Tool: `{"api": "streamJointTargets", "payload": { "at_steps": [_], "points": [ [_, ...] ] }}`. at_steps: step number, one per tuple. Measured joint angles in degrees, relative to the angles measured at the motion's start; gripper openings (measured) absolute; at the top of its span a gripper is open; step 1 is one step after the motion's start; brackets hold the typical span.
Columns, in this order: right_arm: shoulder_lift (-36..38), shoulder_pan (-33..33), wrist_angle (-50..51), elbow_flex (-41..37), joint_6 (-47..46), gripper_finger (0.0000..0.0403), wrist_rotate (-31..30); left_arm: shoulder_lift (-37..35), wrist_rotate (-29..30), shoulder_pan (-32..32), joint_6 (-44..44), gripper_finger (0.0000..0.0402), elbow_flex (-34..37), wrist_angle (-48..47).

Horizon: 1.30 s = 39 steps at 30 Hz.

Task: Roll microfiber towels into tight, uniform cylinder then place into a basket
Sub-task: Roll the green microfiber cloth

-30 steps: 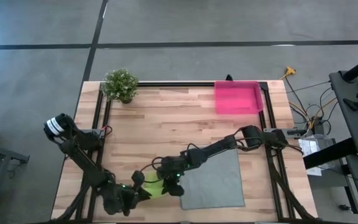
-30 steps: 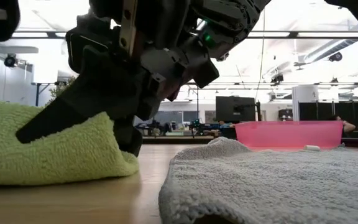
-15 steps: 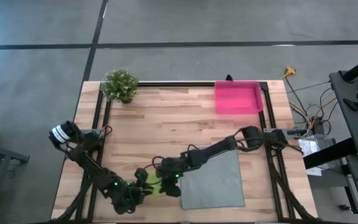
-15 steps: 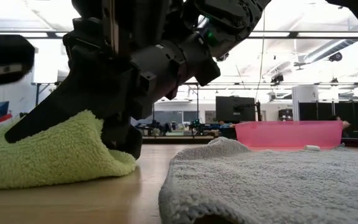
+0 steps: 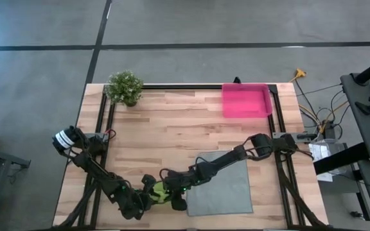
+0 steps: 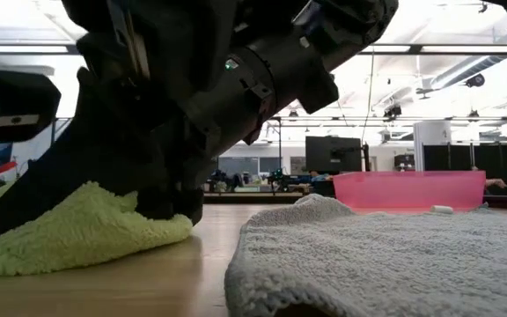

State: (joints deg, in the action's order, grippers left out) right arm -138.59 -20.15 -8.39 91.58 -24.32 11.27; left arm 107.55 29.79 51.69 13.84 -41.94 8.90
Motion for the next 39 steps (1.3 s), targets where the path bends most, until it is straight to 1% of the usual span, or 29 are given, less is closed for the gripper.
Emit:
{"api": "streamJointTargets", "payload": {
  "at_steps": [4, 9, 13, 15, 17, 19, 23, 25, 26, 29, 32, 35, 39],
  "points": [
    [2.2, -0.3, 1.1, -0.2, 4.3, 0.0125, -2.4, 0.1, -0.8, -0.1, 0.9, 0.013, 0.1, 0.8],
    [5.3, -1.0, 4.0, -0.4, 12.0, 0.0175, -3.5, 0.3, -2.2, -0.3, 0.9, 0.013, 1.0, 5.2],
    [7.8, -2.6, 4.6, -0.3, 19.9, 0.0202, -4.4, 0.3, -2.9, -1.0, 1.2, 0.013, 2.2, 8.3],
    [8.6, -3.7, 5.1, -0.2, 24.3, 0.0209, -6.9, 0.3, -3.0, -1.6, 2.8, 0.013, 3.0, 9.9],
    [9.1, -5.3, 5.9, -0.2, 30.2, 0.0211, -12.0, 0.3, -3.4, -2.4, 5.0, 0.0125, 4.2, 12.3],
    [9.4, -7.3, 6.0, -0.2, 38.6, 0.0212, -19.1, 0.3, -4.4, -3.3, 7.4, 0.0113, 5.8, 15.5],
    [8.2, -11.7, 5.6, -0.1, 54.8, 0.0211, -37.9, 0.3, -7.7, -5.2, 9.8, 0.0077, 8.8, 24.3],
    [7.2, -13.3, 5.0, -0.1, 59.7, 0.0211, -44.7, 0.3, -8.9, -6.0, 10.0, 0.0058, 10.2, 29.4],
    [6.7, -13.8, 4.8, -0.1, 60.5, 0.0211, -46.2, 0.3, -9.4, -6.4, 10.1, 0.0049, 10.7, 30.8],
    [6.1, -13.9, 4.5, -0.1, 59.4, 0.0211, -46.3, 0.3, -10.2, -7.3, 11.8, 0.0025, 11.5, 31.8],
    [6.1, -13.8, 6.5, -0.1, 55.3, 0.0212, -43.8, 0.3, -11.6, -8.2, 14.6, 0.0008, 12.0, 31.8],
    [5.9, -13.9, 7.6, -0.1, 53.1, 0.0215, -42.5, 0.3, -12.4, -8.5, 16.4, 0.0006, 12.6, 32.8],
    [5.9, -14.5, 9.8, 0.0, 53.8, 0.0221, -40.8, 0.3, -12.4, -8.6, 18.9, 0.0006, 13.6, 34.9]
  ]
}}
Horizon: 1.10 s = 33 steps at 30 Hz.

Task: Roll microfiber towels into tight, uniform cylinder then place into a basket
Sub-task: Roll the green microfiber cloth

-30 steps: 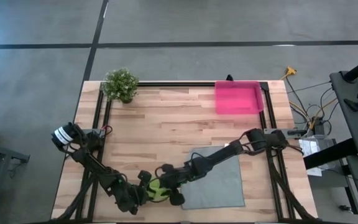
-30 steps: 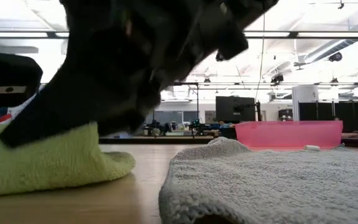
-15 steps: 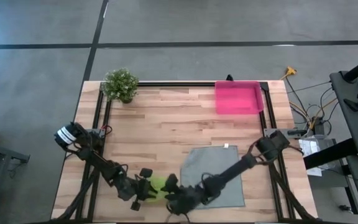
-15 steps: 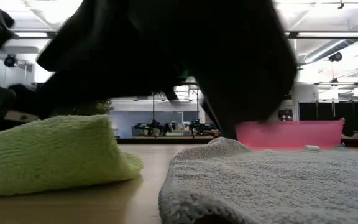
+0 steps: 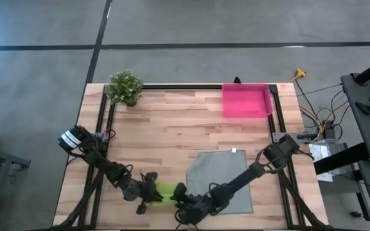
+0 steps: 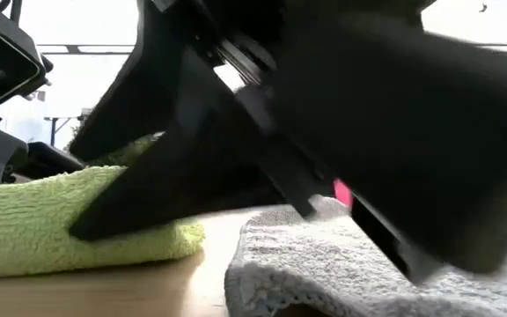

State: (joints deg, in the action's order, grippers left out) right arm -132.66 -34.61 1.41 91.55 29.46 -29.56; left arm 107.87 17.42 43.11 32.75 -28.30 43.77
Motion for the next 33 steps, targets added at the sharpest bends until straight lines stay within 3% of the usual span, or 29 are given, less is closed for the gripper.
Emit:
{"api": "streamJointTargets", "payload": {
  "at_steps": [11, 17, 28, 33],
  "points": [
    [0.0, 0.6, 1.3, 0.0, 0.2, 0.0232, 0.0, 0.0, 0.0, 0.0, 1.1, 0.0005, 0.7, 3.0],
    [-1.4, 1.2, 0.0, 0.0, -1.0, 0.0218, 1.4, 0.0, -0.3, -0.2, 0.8, 0.0004, 0.7, 3.0],
    [-2.6, 1.2, -1.2, 0.1, -5.5, 0.0142, 2.6, 0.0, -0.7, -0.3, 0.4, 0.0004, 1.2, 2.7],
    [-2.9, 2.4, -0.6, 0.0, -14.5, 0.0087, 7.3, 0.0, -1.9, -0.4, 0.6, 0.0004, 1.4, 2.7]
  ]
}}
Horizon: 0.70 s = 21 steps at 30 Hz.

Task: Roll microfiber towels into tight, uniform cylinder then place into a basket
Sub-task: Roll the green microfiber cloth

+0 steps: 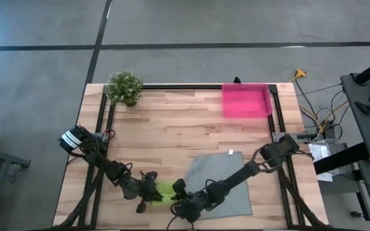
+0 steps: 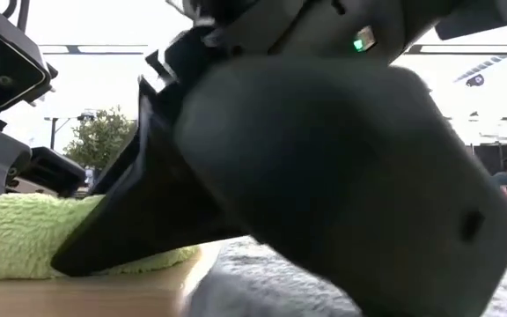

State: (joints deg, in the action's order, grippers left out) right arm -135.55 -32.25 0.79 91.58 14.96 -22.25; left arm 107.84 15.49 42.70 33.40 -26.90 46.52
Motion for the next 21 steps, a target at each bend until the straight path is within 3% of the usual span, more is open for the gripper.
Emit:
{"api": "streamJointTargets", "payload": {
  "at_steps": [5, 11, 15, 21],
  "points": [
    [0.2, 2.3, 0.0, 0.0, -12.2, 0.0022, 8.7, -0.1, -0.2, 0.0, -1.3, 0.0015, 0.1, 0.0],
    [0.2, 5.6, -0.1, 0.1, -27.2, 0.0017, 19.9, -0.5, -1.7, 0.0, -1.4, 0.0025, 0.2, -0.1],
    [-0.8, 7.7, -0.8, 0.1, -35.9, 0.0015, 29.2, -2.2, -4.0, 0.0, -7.4, 0.0026, 0.2, -0.3],
    [-1.6, 7.9, -2.0, -0.2, -37.9, 0.0014, 30.6, -9.4, -5.4, 0.2, -14.9, 0.0027, 2.3, -6.2]
  ]
}}
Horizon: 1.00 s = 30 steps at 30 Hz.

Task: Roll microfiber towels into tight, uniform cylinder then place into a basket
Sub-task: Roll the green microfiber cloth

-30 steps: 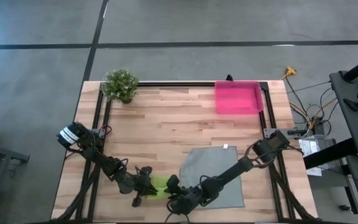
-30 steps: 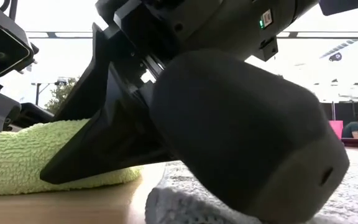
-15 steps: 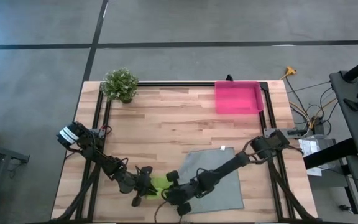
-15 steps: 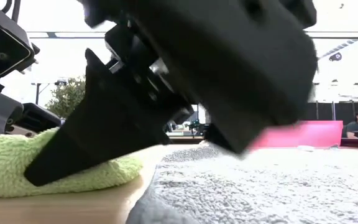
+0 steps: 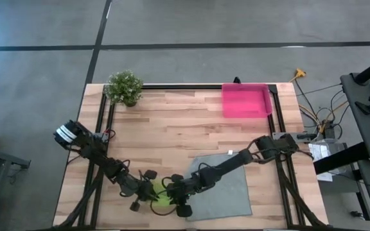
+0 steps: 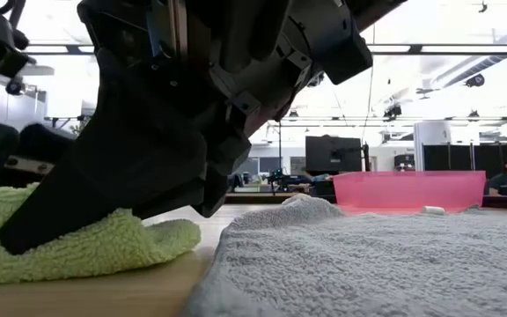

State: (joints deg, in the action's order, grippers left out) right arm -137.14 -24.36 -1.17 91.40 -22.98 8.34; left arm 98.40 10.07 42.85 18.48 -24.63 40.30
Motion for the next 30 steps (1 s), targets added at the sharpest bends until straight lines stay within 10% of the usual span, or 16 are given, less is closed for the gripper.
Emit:
{"api": "streamJointTargets", "payload": {
  "at_steps": [20, 30],
  "points": [
    [-0.1, -0.2, -3.1, -1.1, -6.8, 0.0013, -2.9, -21.9, 1.4, 3.1, -11.2, 0.0192, 4.1, -11.0],
    [-0.2, 0.5, -6.4, -1.4, -23.5, 0.0014, -4.1, -10.3, 27.1, 15.9, -29.0, 0.0194, -1.9, -11.4]
  ]
}}
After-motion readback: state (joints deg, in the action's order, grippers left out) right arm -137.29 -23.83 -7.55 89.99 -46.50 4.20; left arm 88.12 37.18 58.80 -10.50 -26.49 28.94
